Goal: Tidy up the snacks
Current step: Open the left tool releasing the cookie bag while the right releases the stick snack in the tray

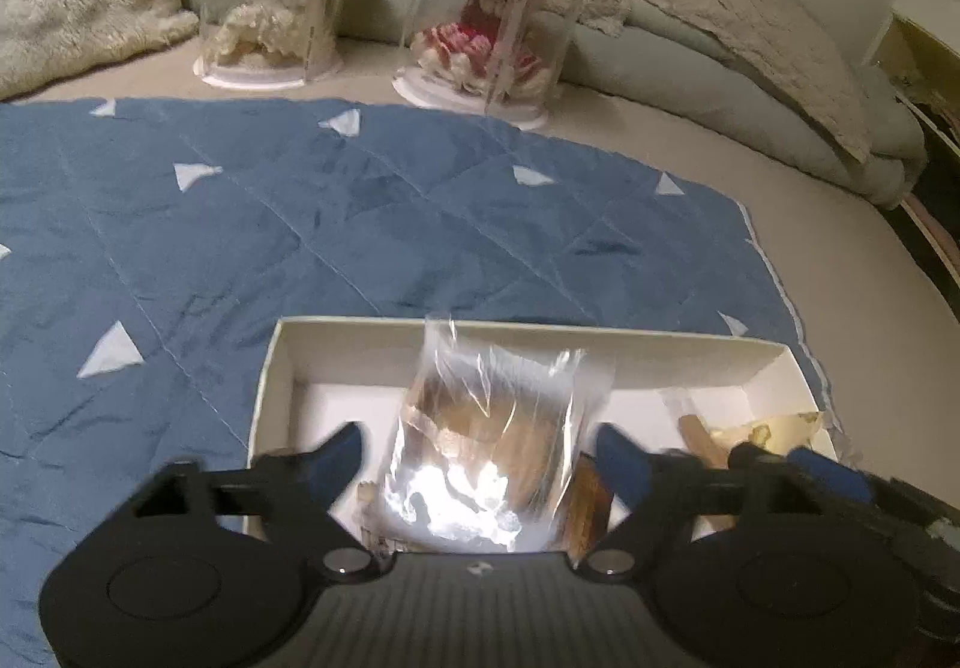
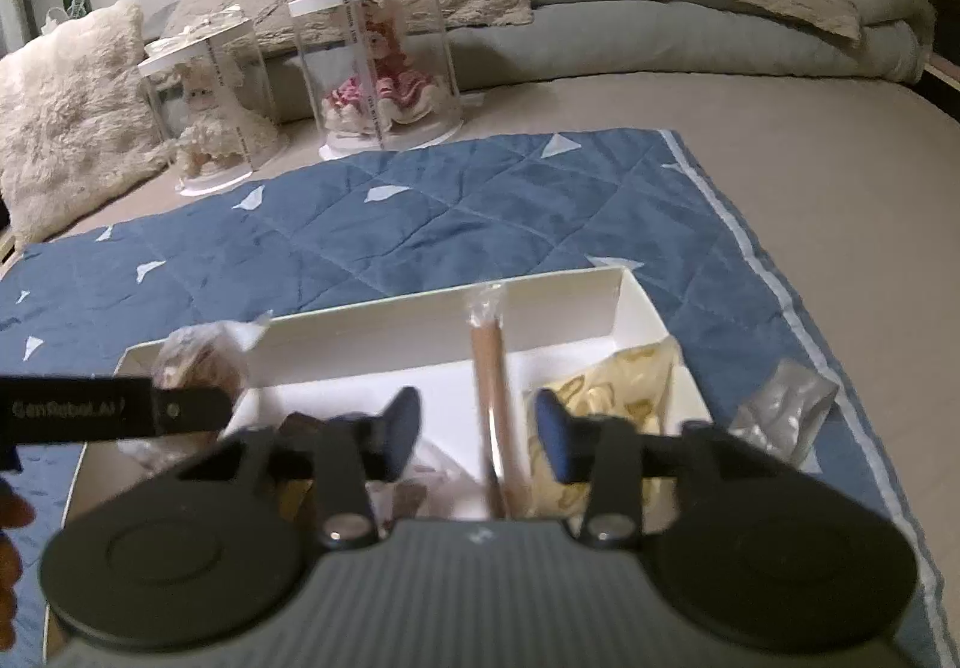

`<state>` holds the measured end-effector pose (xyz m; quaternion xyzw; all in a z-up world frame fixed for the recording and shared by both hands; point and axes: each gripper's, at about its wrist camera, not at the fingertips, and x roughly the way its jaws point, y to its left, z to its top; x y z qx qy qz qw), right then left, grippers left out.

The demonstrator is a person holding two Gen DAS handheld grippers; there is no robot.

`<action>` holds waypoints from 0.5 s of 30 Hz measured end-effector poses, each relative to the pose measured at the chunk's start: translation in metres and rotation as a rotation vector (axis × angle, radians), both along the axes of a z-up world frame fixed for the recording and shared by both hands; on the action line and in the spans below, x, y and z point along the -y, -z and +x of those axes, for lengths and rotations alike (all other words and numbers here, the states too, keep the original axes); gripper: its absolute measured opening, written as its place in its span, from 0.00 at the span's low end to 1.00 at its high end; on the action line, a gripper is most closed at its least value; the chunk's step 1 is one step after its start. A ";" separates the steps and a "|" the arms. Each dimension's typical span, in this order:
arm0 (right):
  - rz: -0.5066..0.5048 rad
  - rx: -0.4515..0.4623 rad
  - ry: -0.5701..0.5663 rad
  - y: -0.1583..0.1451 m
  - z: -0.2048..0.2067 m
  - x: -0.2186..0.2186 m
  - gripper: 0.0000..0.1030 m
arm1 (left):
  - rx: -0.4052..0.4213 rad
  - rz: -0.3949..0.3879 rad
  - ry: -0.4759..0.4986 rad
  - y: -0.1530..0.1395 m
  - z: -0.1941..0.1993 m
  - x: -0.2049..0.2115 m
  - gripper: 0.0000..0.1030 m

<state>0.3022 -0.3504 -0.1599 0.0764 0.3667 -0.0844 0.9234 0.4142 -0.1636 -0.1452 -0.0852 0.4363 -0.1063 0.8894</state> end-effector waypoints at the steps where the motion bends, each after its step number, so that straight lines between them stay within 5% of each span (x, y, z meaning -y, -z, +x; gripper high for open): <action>1: 0.003 -0.005 0.001 0.000 0.000 0.001 0.56 | 0.012 0.008 0.004 -0.002 -0.001 0.001 0.93; 15: 0.033 -0.031 0.034 -0.017 -0.021 0.003 0.78 | -0.010 0.051 0.024 -0.021 -0.021 -0.010 1.00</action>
